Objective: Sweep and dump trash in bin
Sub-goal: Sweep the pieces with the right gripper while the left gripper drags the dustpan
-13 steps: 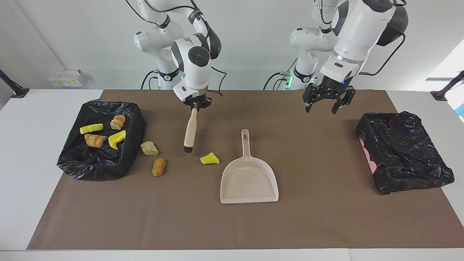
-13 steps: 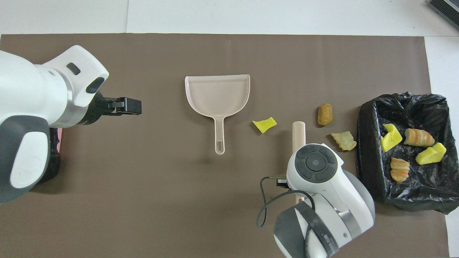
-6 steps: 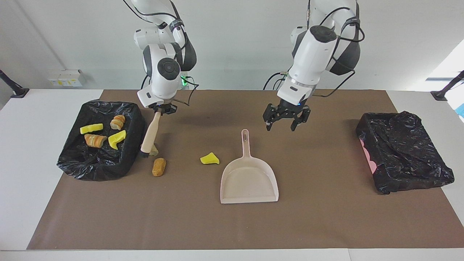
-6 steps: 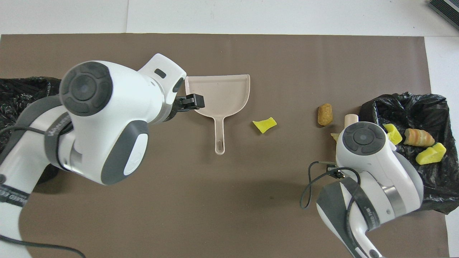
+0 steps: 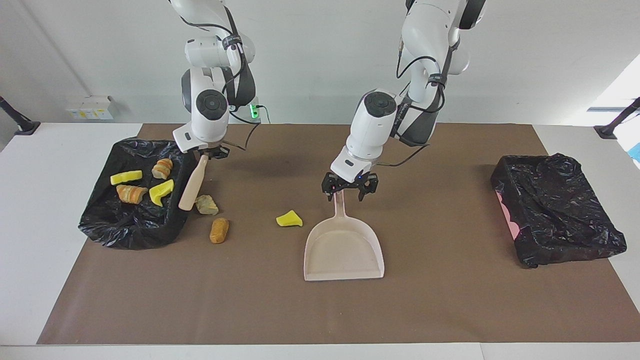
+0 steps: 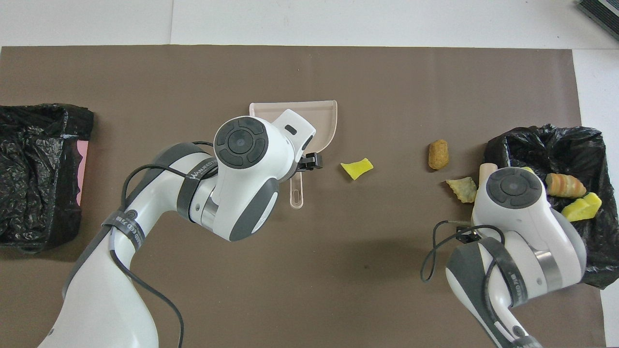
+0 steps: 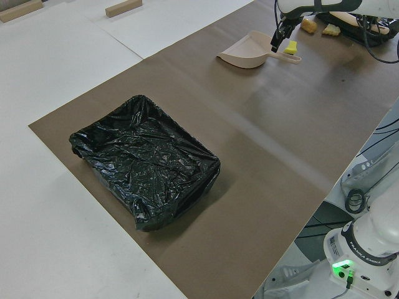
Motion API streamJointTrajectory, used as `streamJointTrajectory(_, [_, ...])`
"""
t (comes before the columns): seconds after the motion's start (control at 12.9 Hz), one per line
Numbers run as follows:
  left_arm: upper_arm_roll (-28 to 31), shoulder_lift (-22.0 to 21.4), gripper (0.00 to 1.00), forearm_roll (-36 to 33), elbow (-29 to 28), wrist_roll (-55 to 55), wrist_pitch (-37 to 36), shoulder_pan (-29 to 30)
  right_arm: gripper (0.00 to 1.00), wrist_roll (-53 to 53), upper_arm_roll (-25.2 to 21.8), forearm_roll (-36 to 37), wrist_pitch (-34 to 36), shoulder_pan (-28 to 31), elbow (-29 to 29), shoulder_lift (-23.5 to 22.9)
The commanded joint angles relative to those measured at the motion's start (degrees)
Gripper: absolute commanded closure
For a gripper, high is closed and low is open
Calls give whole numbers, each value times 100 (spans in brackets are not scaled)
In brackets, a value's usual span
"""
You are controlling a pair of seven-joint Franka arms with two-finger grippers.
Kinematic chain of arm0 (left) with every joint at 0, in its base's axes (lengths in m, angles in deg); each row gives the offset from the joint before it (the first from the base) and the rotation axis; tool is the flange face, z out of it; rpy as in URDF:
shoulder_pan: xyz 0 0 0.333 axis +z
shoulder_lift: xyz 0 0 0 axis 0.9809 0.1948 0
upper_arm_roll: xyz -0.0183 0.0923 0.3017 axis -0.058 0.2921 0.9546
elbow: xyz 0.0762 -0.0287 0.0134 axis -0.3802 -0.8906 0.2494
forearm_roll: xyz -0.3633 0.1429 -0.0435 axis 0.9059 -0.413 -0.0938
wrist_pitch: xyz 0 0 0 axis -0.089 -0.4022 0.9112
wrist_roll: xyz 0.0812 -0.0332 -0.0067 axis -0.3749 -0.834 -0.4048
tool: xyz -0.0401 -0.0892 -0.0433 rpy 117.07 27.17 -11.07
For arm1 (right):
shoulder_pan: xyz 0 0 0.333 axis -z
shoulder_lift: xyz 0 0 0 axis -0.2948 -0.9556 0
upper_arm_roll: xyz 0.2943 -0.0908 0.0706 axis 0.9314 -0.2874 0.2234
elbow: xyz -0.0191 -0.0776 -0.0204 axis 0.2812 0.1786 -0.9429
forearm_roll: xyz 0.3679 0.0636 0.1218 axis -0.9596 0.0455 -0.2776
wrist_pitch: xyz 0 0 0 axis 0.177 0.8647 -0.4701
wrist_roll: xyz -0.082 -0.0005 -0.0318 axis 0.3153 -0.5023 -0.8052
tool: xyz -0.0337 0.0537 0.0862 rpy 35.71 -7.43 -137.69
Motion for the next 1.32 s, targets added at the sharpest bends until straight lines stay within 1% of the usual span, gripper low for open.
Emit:
streamJointTrajectory(0.0, [109, 70, 0, 51, -328, -20, 145, -295, 100, 74, 87, 133, -603, 102, 317, -64])
streamJointTrajectory(0.15, [126, 98, 0, 34, -250, -11, -3, -304, 100, 144, 95, 72, -929, 41, 229, -293])
streamJointTrajectory(0.23, [118, 98, 0, 16, -241, -11, -3, -296, 100, 196, 113, 37, -930, 6, 89, -381])
streamJointTrajectory(0.31, [126, 98, 0, -19, -241, -11, -12, -304, 100, 310, 113, -77, -912, -177, -51, -461])
streamJointTrajectory(0.39, [126, 98, 14, -28, -241, -20, -20, -304, 100, 363, 113, -391, -895, -353, -166, -540])
streamJointTrajectory(0.46, [118, 98, 56, -19, -249, -11, -21, -304, 100, 390, 113, -742, -851, -468, -297, -593])
streamJointTrajectory(0.54, [109, 98, 100, -19, -249, -11, -99, -304, 100, 677, 113, -1111, -790, -643, -420, -637])
streamJointTrajectory(0.77, [126, 98, 100, -45, -223, 68, -266, -243, 100, 1880, 113, -1938, -807, -811, -448, -655])
streamJointTrajectory(0.85, [126, -6, 100, -54, -232, 86, -371, -225, 100, 2119, 113, -2176, -789, -829, -500, -672])
streamJointTrajectory(0.93, [170, -190, 100, -54, -232, 251, -659, -208, 100, 2287, 113, -2361, -763, -873, -570, -707])
streamJointTrajectory(1.01, [205, -383, 100, -54, -241, 644, -854, -68, 100, 2428, 113, -2493, -624, -926, -745, -777])
streamJointTrajectory(1.16, [232, -709, 100, -54, -258, 1399, -1415, 143, 100, 2395, 113, -2906, 25, -935, -1446, -1084])
streamJointTrajectory(1.24, [241, -876, 100, -54, -319, 1943, -1662, 301, 100, 2385, 96, -2899, 298, -909, -1711, -1111])
